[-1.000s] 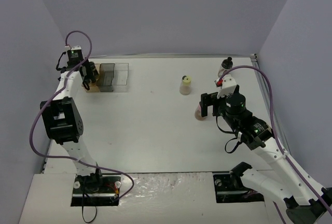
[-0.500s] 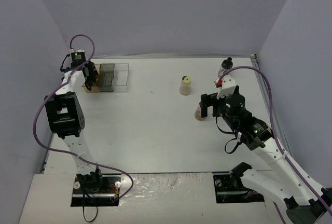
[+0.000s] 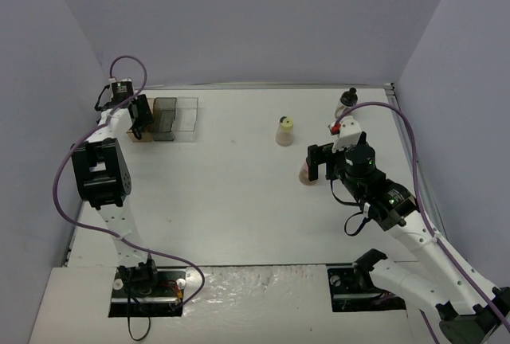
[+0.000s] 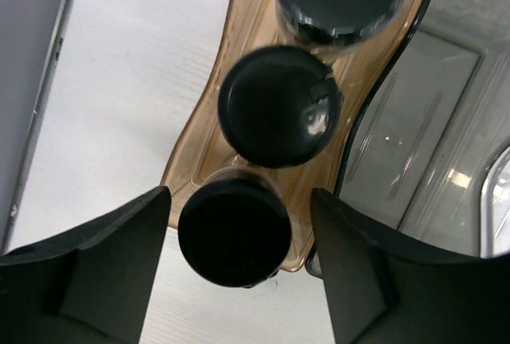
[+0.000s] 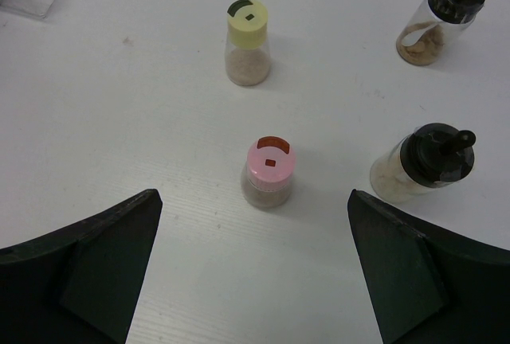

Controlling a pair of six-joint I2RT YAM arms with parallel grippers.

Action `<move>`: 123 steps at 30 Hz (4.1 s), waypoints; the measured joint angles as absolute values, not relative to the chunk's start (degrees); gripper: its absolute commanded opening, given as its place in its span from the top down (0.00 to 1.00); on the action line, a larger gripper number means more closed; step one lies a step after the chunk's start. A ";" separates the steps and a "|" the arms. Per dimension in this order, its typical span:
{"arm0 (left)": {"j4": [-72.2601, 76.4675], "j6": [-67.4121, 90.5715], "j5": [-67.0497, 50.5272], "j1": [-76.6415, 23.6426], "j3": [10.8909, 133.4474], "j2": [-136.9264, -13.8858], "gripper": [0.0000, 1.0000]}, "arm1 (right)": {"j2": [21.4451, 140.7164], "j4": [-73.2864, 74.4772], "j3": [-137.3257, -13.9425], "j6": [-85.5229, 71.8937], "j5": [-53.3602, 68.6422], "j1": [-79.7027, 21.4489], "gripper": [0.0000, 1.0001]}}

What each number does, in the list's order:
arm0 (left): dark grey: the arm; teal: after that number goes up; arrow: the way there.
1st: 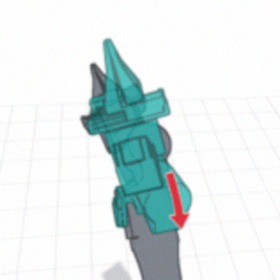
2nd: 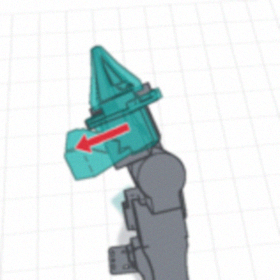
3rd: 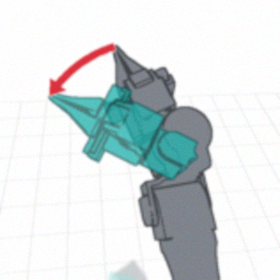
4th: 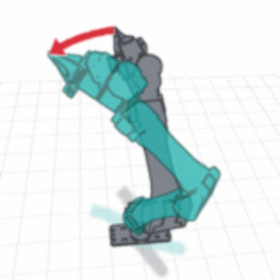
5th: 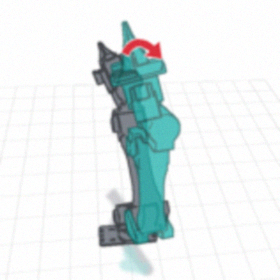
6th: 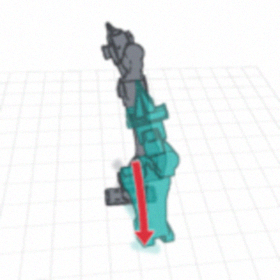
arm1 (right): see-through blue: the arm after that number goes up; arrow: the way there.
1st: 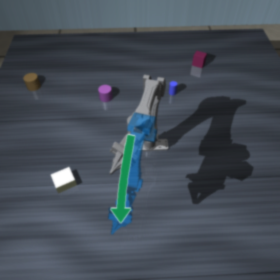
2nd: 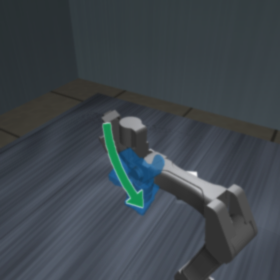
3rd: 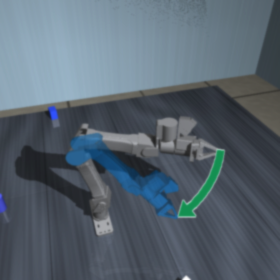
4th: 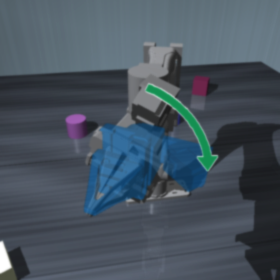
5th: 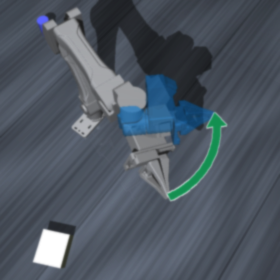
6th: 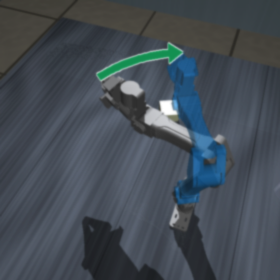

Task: Organize the condiment bottles

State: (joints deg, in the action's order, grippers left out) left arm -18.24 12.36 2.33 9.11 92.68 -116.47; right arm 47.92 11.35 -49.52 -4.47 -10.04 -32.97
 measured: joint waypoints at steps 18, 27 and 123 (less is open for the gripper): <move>-23.16 17.77 -3.69 -7.91 89.16 -93.60 0.03 | 47.86 10.93 -49.50 -4.55 -10.03 -32.97 0.00; -11.43 16.87 -7.53 -31.92 87.83 -101.69 0.03 | 45.29 10.92 -49.50 -4.88 -10.05 -32.97 0.00; 19.24 10.76 1.38 -0.38 85.69 -119.67 0.61 | 49.56 7.45 -48.21 -7.09 -6.52 -32.97 0.00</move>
